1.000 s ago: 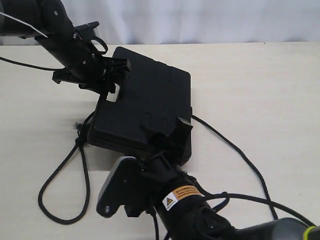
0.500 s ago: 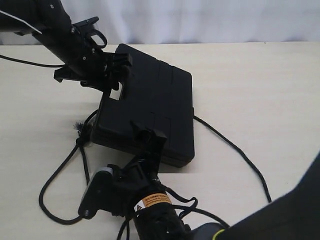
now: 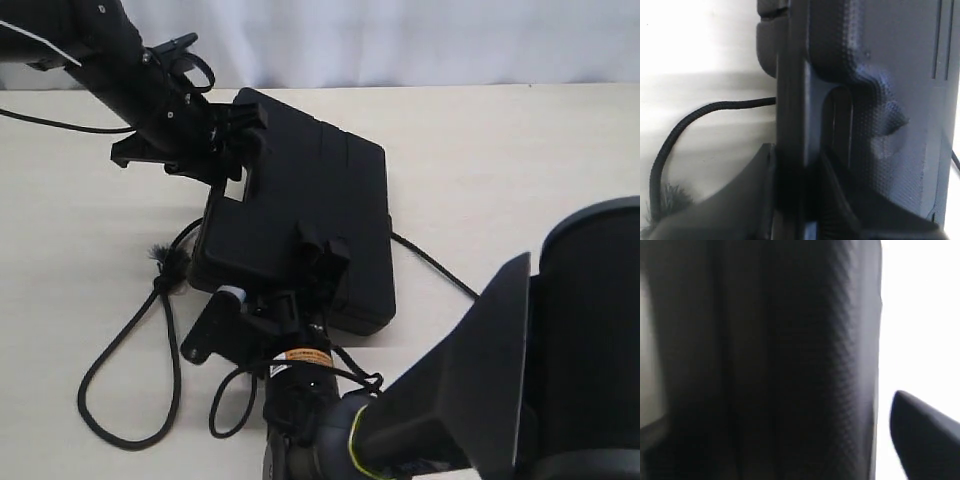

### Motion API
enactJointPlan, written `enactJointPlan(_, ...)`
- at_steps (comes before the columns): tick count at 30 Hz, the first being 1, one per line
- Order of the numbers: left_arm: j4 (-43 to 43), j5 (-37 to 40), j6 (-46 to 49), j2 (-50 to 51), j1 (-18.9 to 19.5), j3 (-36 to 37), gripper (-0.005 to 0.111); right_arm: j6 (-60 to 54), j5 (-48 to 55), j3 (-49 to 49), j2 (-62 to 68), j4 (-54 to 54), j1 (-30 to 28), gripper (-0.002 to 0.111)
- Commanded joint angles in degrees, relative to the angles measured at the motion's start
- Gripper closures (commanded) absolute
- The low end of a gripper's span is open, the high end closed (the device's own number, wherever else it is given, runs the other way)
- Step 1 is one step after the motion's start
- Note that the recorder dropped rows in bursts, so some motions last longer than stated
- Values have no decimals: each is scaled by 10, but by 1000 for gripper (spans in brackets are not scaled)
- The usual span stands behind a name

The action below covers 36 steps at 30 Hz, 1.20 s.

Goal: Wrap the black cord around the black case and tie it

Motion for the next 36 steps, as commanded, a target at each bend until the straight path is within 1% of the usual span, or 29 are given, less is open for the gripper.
enactJointPlan(1,-41,-5,0,-13,-2,-11,107,-24,-8,-4,0,9,-21,64)
enactJointPlan(2,-41,-5,0,-13,-2,-11,107,-35,-8,-4,0,9,-21,82)
enactJointPlan(3,-41,-5,2,-13,-2,-11,107,-40,-8,-4,0,6,-21,97)
enactJointPlan(4,-41,-5,4,-13,-2,-11,107,-38,-8,-4,0,0,-20,103)
enactJointPlan(9,-56,3,63,-14,-2,-11,107,-27,-8,-4,-14,-2,-19,104)
enactJointPlan(11,-56,3,79,-16,-2,-11,103,-26,-8,-4,-26,3,-19,104)
enactJointPlan(12,-56,7,90,-18,-2,-11,94,-26,-8,-4,-36,10,-19,104)
enactJointPlan(13,-56,11,92,-19,-2,-11,89,-20,-8,-4,-40,14,-19,104)
enactJointPlan(14,-56,21,107,-23,-2,-11,71,8,-8,-4,-47,30,-19,104)
enactJointPlan(15,-52,25,122,-33,-2,-11,60,36,-8,-4,-51,44,-20,104)
enactJointPlan(16,-37,28,139,-58,-2,-26,53,59,-8,3,-57,47,-20,104)
enactJointPlan(18,11,51,139,-104,-2,-69,53,79,-8,23,-68,45,-20,104)
enactJointPlan(20,117,49,150,-163,-2,-91,53,133,-8,68,-106,42,-20,104)
enactJointPlan(22,259,38,162,-210,-2,-91,53,194,-2,128,-160,21,-20,104)
enactJointPlan(23,293,43,175,-219,-2,-91,53,235,9,147,-179,3,-20,104)
enactJointPlan(24,311,68,238,-226,-2,-90,53,259,20,164,-205,-7,-20,104)
enactJointPlan(25,305,101,314,-223,-2,-90,53,269,32,169,-218,-7,-20,104)
enactJointPlan(26,278,136,425,-217,-2,-83,53,296,48,176,-231,-12,-20,104)
enactJointPlan(27,228,158,555,-213,-2,-59,53,307,52,184,-239,-15,-20,104)
enactJointPlan(28,185,158,663,-212,-2,-24,53,307,52,190,-242,-11,-21,104)
enactJointPlan(29,146,144,757,-211,-2,27,53,307,48,197,-243,-4,-25,104)
enactJointPlan(30,124,109,720,-208,-2,59,53,309,48,198,-244,-5,-32,104)
enactJointPlan(31,144,72,669,-199,-2,82,53,307,50,198,-245,-5,-43,104)
enactJointPlan(32,180,83,695,-191,-2,98,53,299,50,198,-245,-6,-49,104)
enactJointPlan(33,209,89,764,-186,-3,123,53,297,50,198,-245,-6,-50,104)
enactJointPlan(34,209,74,940,-183,-3,165,53,291,50,198,-245,-6,-50,104)
enactJointPlan(35,204,34,1057,-183,-3,201,53,290,49,198,-245,-6,-50,104)
enactJointPlan(36,214,-36,1165,-183,-6,252,53,282,44,198,-245,-9,-50,104)
